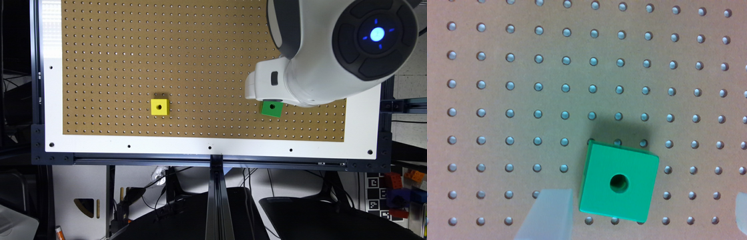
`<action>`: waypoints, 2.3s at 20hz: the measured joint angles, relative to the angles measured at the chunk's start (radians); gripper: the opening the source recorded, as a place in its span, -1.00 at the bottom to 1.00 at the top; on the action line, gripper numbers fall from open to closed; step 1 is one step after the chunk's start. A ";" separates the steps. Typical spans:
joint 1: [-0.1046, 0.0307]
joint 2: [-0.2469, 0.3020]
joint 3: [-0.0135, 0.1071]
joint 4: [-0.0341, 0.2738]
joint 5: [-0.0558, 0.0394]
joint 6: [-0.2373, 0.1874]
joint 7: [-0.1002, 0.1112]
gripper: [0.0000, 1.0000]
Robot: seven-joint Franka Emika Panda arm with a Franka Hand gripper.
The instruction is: Pick up green block.
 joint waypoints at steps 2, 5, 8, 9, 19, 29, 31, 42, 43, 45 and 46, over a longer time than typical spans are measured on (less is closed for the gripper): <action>0.000 0.029 0.000 0.001 -0.0063 0.012 0.001 1.00; 0.000 0.084 0.000 0.010 -0.0266 0.046 0.010 1.00; 0.000 0.131 -0.001 0.029 -0.0395 0.056 0.014 1.00; 0.000 0.152 -0.002 0.030 -0.0446 0.073 0.014 1.00; 0.019 0.231 -0.004 0.091 -0.0722 0.110 0.042 1.00; 0.022 0.251 -0.006 0.095 -0.0755 0.116 0.048 1.00; 0.022 0.264 -0.008 0.105 -0.0776 0.116 0.048 1.00; 0.022 0.268 -0.021 0.111 -0.0800 0.114 0.048 1.00; 0.022 0.269 -0.024 0.111 -0.0810 0.114 0.048 1.00; 0.022 0.271 -0.027 0.111 -0.0823 0.114 0.048 1.00; 0.022 0.271 -0.028 0.111 -0.0827 0.114 0.048 1.00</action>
